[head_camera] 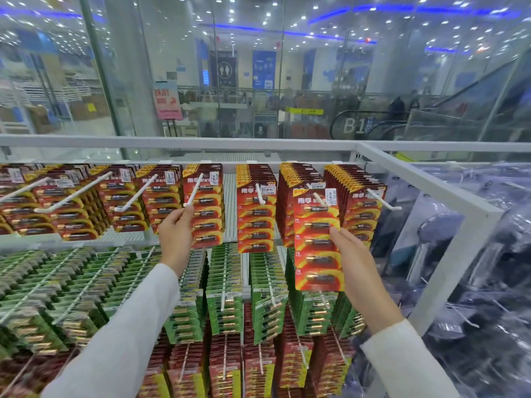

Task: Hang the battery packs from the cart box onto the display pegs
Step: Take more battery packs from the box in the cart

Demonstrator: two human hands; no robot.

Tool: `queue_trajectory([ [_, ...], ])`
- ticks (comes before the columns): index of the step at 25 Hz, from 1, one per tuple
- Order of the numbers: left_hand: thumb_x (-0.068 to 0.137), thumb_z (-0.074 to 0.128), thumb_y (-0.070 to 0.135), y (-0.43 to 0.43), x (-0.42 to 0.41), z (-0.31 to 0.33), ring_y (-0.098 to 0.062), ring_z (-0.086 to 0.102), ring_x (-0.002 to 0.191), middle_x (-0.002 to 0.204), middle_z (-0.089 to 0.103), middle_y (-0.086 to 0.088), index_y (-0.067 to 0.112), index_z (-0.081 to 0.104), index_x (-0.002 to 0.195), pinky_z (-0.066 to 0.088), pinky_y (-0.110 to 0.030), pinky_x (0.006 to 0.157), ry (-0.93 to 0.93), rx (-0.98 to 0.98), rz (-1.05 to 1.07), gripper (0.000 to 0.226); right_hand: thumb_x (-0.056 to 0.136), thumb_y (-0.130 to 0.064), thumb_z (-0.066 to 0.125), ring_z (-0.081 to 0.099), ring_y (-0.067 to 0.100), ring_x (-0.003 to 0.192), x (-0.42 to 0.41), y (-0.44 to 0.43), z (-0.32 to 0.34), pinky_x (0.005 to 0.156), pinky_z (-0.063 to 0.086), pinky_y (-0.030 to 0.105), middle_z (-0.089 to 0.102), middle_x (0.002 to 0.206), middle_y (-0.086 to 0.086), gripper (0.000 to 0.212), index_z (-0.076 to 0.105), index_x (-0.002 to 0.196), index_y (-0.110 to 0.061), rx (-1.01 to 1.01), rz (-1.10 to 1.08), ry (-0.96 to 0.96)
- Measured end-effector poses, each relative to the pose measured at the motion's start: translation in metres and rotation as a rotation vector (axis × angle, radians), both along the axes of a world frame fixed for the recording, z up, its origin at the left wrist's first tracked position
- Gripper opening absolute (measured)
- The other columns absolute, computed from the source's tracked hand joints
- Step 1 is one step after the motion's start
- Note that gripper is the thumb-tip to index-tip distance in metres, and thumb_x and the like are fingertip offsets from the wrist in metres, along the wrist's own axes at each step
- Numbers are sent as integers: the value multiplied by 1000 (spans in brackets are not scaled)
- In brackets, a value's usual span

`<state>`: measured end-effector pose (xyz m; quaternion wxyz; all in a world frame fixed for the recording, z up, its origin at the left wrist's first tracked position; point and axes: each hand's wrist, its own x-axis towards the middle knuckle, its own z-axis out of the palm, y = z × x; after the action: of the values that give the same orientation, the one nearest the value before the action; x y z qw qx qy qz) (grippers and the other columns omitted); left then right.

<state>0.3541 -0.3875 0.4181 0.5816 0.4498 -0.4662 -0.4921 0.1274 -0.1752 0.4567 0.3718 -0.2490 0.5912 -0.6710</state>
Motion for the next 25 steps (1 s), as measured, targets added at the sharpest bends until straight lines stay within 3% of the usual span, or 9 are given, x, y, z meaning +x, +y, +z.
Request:
queue_trajectory([
  [5,106,59,32,4,2,0,-10,77,74,87,78,7,27,71,96,59,-23,56,-30,-18,8,17,108,-38,47,77,30,89,-12,-50,-9,82,62,50,78,101,11,32,71,107,-16,20,-21,127],
  [7,105,60,32,3,4,-2,-10,78,78,93,78,6,25,72,102,62,-26,62,-62,-36,12,15,107,-39,48,77,21,83,-16,-60,-16,73,63,40,78,95,5,31,70,102,-18,20,-53,160],
  [9,103,64,32,-1,10,-9,-15,78,88,100,79,4,23,72,112,65,-39,77,-74,-49,-9,15,107,-37,49,75,11,74,-17,-62,-21,59,56,25,77,87,-3,29,69,100,-18,8,-81,183],
  [10,102,66,32,-3,13,-12,-18,77,95,104,79,3,24,72,116,64,-47,84,-82,-55,-21,17,107,-36,50,75,11,75,-19,-61,-26,59,53,24,77,88,-3,27,69,100,-18,16,-98,197],
  [13,101,66,33,6,26,-21,-21,73,107,113,75,3,28,70,119,59,-53,95,-124,-68,-31,18,104,-33,56,71,19,97,-25,-54,-46,79,57,34,74,100,-1,18,69,105,-20,23,-145,238],
  [15,101,66,34,25,34,-25,-19,71,109,115,74,5,35,70,114,57,-51,99,-143,-60,-37,14,101,-33,61,67,19,107,-29,-41,-64,98,54,43,72,108,-4,12,69,108,-26,43,-185,271],
  [17,101,68,32,50,41,-32,-16,72,107,115,75,6,34,71,115,58,-46,98,-128,-31,-65,15,100,-29,62,65,14,110,-30,-16,-82,104,50,43,71,114,-7,12,68,111,-29,71,-218,269],
  [25,107,57,16,152,42,-119,-22,76,96,107,79,4,15,70,122,64,-28,80,-123,118,-247,21,100,-17,63,72,16,96,1,133,-169,78,53,25,77,103,2,11,73,104,-17,216,-415,52],
])
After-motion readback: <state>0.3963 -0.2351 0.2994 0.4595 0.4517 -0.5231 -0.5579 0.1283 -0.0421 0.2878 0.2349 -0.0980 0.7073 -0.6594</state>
